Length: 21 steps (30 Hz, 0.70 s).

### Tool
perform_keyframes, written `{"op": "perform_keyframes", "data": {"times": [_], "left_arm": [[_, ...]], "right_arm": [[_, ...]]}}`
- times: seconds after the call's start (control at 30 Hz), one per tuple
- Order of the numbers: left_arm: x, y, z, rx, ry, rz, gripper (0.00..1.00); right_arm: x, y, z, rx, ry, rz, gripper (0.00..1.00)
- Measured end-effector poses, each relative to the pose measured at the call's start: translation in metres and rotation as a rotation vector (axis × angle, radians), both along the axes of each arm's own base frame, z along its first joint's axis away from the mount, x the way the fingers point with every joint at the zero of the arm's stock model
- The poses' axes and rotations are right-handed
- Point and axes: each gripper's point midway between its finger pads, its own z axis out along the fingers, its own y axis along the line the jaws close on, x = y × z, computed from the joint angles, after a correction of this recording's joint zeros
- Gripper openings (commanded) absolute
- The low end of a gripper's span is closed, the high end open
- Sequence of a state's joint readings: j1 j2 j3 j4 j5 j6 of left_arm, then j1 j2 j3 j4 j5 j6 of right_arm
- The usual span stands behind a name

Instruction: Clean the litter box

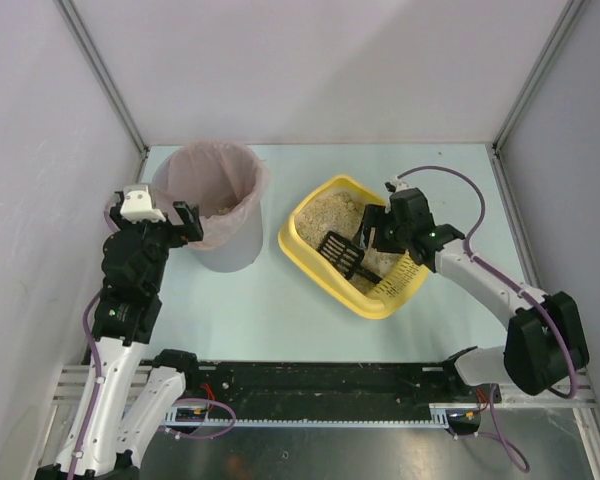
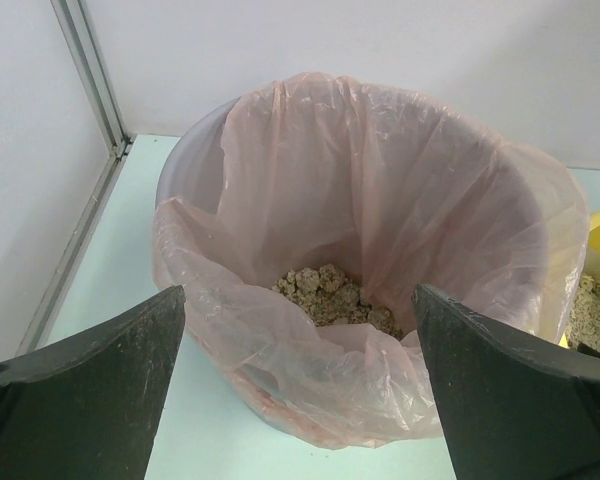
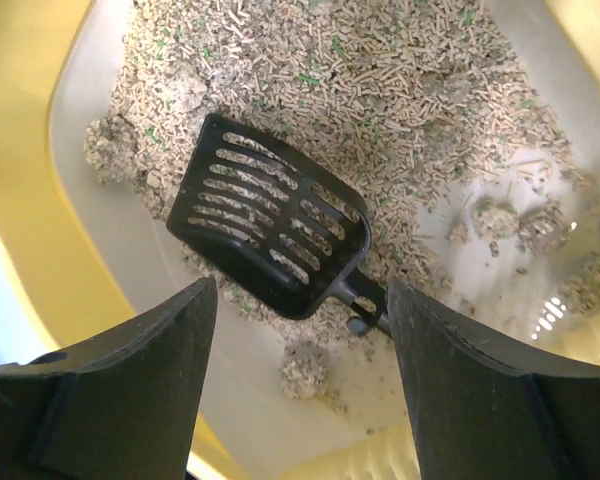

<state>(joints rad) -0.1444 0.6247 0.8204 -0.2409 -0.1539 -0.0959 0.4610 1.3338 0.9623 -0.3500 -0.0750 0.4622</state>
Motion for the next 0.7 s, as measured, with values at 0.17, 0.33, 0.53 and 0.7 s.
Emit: {"op": "perform_keyframes", "data": {"times": [0.17, 0.33, 0.53, 0.7], "left_arm": [[0.0, -0.002, -0.001, 0.0, 0.002, -0.006, 1.0], [0.0, -0.003, -0.001, 0.0, 0.003, -0.011, 1.0], [0.001, -0.004, -0.002, 0.001, 0.006, -0.013, 1.0], [0.003, -0.004, -0.004, 0.003, 0.011, -0.014, 1.0]], "right_arm": [[0.01, 0.006, -0.024, 0.029, 0.007, -0.026, 0.7], [0.013, 0.006, -0.049, 0.01, 0.026, -0.037, 0.7], [0.011, 0.007, -0.072, -0.016, 0.033, -0.033, 0.63], [0.018, 0.011, -0.085, -0.009, 0.029, -0.036, 0.49]]}}
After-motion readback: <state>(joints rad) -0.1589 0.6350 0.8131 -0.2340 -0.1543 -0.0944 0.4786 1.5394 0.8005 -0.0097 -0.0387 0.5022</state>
